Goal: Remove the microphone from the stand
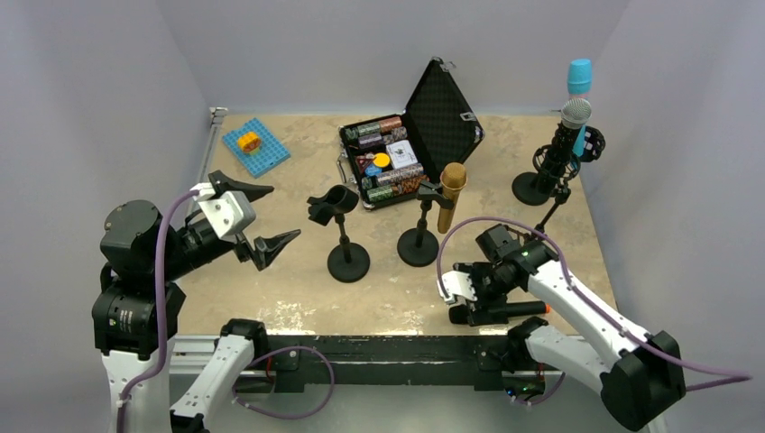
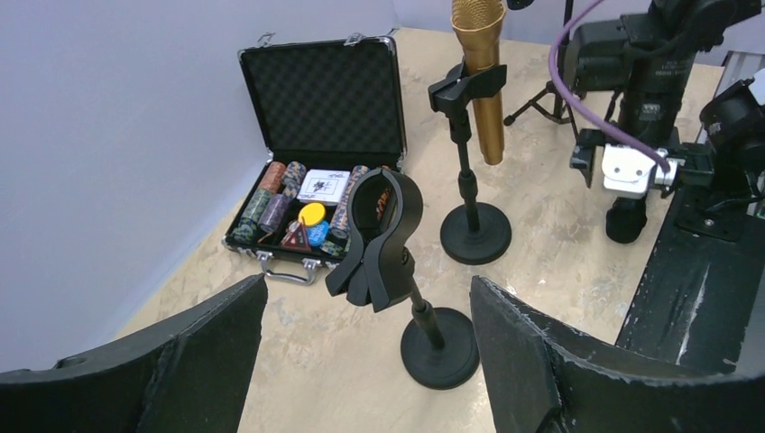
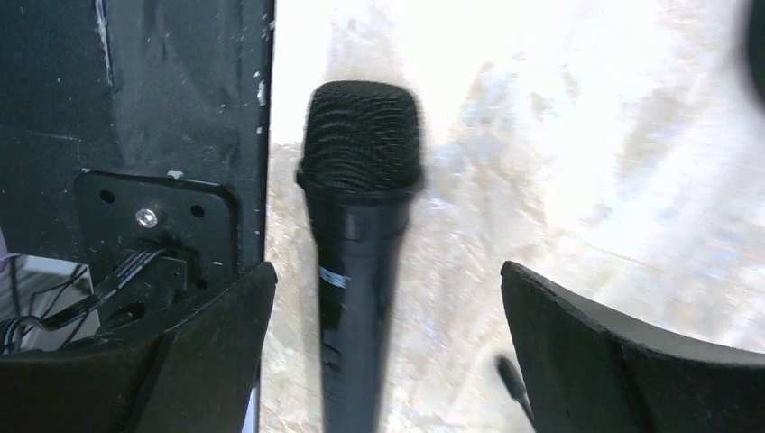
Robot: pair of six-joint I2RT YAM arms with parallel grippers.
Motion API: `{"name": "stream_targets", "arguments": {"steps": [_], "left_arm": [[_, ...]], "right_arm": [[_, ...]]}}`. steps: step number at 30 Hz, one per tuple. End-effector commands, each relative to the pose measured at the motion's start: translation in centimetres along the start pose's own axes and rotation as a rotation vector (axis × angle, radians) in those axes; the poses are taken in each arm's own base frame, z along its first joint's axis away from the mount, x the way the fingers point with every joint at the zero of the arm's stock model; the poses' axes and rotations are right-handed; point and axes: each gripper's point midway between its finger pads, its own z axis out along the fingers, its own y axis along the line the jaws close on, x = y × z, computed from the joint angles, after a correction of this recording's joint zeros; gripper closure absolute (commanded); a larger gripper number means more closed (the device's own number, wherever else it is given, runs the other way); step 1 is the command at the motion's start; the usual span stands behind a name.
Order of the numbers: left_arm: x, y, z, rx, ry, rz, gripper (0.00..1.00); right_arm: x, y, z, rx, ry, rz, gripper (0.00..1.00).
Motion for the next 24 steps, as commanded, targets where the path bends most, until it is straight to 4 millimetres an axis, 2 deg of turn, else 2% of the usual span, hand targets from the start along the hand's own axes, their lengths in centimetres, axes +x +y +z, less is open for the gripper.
{"name": "stream_targets", "arguments": {"steps": [1,3,7,10,11,14,18,21,24], "left_arm": [[0.0,-0.7,-0.3,0.040,0.014,0.013,0.13],[0.8,-0.8,-0.2,0.049,0.034,0.018,0.13],[2.5,-1.5,0.3,0.094,0.052,-0.009,0.12],[4.2,-2.0,1.0,0.142,0.073,-0.023,0.13],[4.7,-1.9,1.3,0.148,0.080,-0.029,0.13],[6.2,-1.4,2.3,0.168,0.095,-0.034,0.13],[7.0,-0.1,3.8,0.162,0.095,-0.071,0.13],[5.7,1.5,5.5,0.132,0.037,-0.142,0.13],[5.3,2.1,6.8,0.163,0.024,-0.144,0.14]], "right_arm": [[-2.8,-0.5,-3.9,0.073,-0.077,-0.022,0.01],[-4.2,-0.6,-6.1,0.135,-0.124,-0.031,0.01],[-6.7,0.5,-10.9,0.247,-0.216,-0.059,0.01],[-10.0,1.5,-15.2,0.298,-0.346,-0.018,0.02],[-11.6,1.7,-17.5,0.324,-0.402,-0.024,0.03],[-15.8,2.0,-22.3,0.329,-0.545,-0.030,0.06],[-21.2,-0.2,-28.1,0.381,-0.720,-0.049,0.11],[-24.7,-2.9,-32.1,0.449,-0.825,-0.056,0.12],[-27.6,-4.5,-33.9,0.452,-0.851,-0.095,0.12]]}}
